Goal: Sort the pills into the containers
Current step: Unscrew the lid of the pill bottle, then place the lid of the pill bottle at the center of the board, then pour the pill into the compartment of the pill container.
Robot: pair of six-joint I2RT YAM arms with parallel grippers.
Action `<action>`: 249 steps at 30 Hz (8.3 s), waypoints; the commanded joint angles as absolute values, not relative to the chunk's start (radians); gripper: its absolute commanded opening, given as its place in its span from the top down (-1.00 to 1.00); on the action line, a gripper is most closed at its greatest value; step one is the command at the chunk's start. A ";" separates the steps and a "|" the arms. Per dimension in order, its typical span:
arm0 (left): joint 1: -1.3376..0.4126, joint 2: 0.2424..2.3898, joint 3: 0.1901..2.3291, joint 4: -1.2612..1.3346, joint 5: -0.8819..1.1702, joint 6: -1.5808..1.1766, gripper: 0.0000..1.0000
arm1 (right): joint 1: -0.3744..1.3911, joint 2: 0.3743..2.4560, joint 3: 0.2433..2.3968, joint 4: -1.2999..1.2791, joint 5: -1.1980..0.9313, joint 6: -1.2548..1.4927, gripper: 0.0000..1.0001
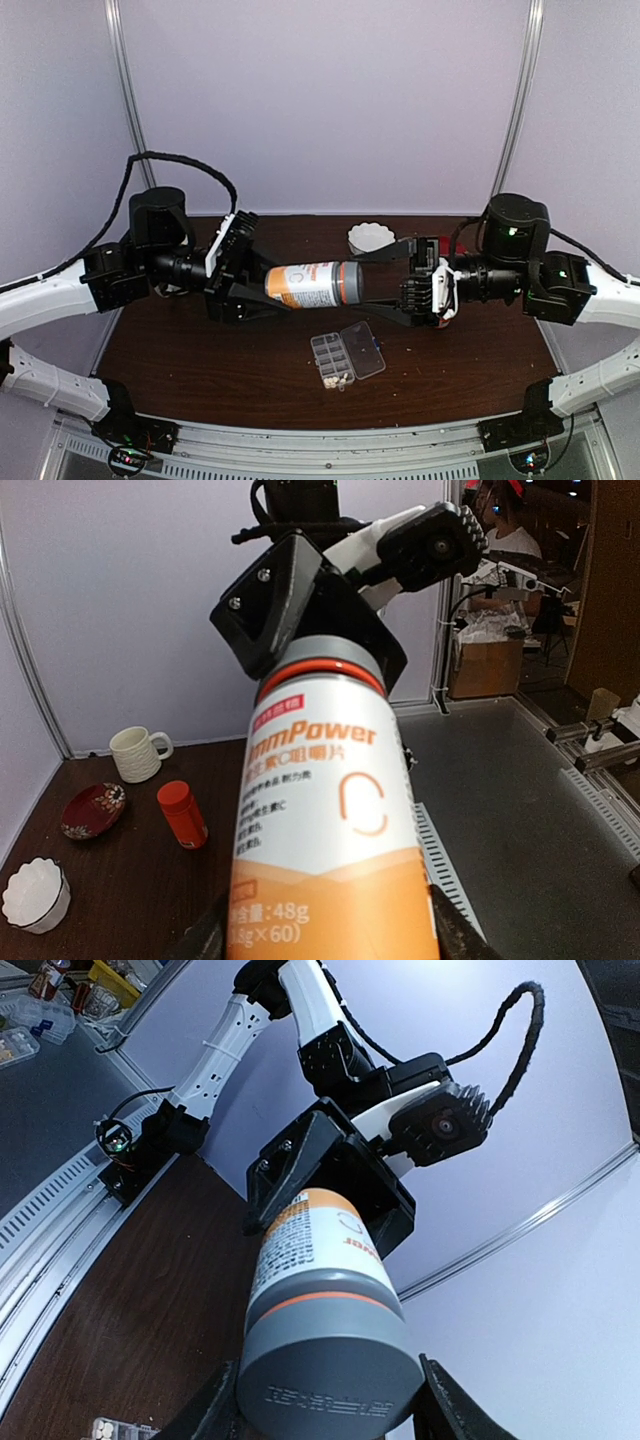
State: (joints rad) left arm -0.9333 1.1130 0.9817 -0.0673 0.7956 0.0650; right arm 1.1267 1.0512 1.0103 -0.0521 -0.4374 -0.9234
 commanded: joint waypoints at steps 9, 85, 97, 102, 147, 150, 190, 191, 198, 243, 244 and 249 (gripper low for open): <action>-0.913 1.093 0.989 -0.137 1.021 0.056 1.00 | 1.094 0.955 1.073 -0.110 -0.395 -1.123 0.47; -0.980 0.999 0.512 0.326 0.302 0.068 1.00 | 0.766 1.432 1.022 -0.323 0.007 0.285 -0.97; -1.013 1.066 0.435 0.436 0.285 0.033 1.00 | 0.735 1.552 1.086 -0.196 0.016 0.181 -0.96; -1.031 1.104 0.383 0.527 0.223 -0.040 1.00 | 0.734 1.540 1.016 -0.100 -0.024 0.155 -0.91; -1.125 1.361 0.432 0.444 0.151 -0.170 1.00 | 0.762 1.448 0.790 0.090 0.052 0.207 -0.84; -1.125 1.383 0.447 0.433 0.161 -0.172 1.00 | 0.762 1.449 0.792 0.088 0.051 0.210 -0.84; -1.126 1.478 0.521 0.389 0.169 -0.182 1.00 | 0.762 1.456 0.798 0.080 0.044 0.193 -0.83; -1.127 1.483 0.523 0.387 0.159 -0.186 1.00 | 0.762 1.456 0.798 0.080 0.043 0.193 -0.84; -1.134 1.491 0.526 0.386 0.142 -0.189 1.00 | 0.762 1.456 0.799 0.077 0.044 0.192 -0.84; -1.141 1.450 0.636 0.160 0.068 -0.163 1.00 | 0.762 1.470 0.811 0.067 0.040 0.188 -0.84; -1.141 1.454 0.644 0.151 0.075 -0.163 1.00 | 0.762 1.470 0.810 0.067 0.041 0.189 -0.84; -1.138 1.472 0.642 0.171 0.088 -0.167 1.00 | 0.762 1.470 0.811 0.065 0.044 0.189 -0.84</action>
State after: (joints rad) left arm -1.1362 1.4513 0.6121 0.1364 0.0879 -0.1772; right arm 0.7570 1.4601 0.7940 0.0708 0.0273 0.2043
